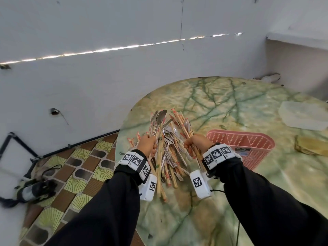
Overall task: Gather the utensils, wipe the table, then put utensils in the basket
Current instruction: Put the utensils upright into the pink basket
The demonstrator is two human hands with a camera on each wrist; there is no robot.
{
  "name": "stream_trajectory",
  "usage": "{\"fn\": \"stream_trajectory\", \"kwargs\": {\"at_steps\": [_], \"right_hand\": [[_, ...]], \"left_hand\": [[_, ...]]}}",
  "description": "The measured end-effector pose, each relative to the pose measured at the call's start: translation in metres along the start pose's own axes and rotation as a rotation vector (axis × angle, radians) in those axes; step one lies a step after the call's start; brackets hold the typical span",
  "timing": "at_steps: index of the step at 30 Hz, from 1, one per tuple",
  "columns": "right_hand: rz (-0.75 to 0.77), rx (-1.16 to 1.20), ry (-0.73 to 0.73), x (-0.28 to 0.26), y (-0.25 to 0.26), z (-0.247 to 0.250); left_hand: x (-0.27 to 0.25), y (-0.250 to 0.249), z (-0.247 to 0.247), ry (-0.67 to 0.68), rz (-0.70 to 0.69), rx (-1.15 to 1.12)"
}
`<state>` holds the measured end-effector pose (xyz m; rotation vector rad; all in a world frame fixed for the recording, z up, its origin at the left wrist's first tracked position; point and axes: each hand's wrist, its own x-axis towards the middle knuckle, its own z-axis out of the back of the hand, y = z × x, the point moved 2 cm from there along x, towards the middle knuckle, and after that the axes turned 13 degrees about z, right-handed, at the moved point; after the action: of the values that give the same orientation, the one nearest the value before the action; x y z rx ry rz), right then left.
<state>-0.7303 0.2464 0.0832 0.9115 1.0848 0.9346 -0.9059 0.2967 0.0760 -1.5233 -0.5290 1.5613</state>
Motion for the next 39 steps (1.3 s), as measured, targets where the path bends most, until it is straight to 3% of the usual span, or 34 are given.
{"fn": "stream_trajectory", "kwargs": {"at_steps": [8,13,32,39], "right_hand": [[0.042,0.134,-0.077,-0.001,-0.004,0.011],[0.075,0.149,-0.078,-0.002,-0.008,0.013],[0.147,0.108,-0.119,-0.002,-0.011,0.020],[0.150,0.168,-0.153,-0.004,-0.007,0.020]], "left_hand": [[-0.008,-0.013,-0.006,-0.144,-0.264,0.144],[-0.008,-0.008,-0.004,-0.154,-0.225,0.179],[-0.004,-0.029,0.011,-0.522,-0.506,0.664],[0.004,-0.030,0.010,-0.352,-0.549,0.469]]}}
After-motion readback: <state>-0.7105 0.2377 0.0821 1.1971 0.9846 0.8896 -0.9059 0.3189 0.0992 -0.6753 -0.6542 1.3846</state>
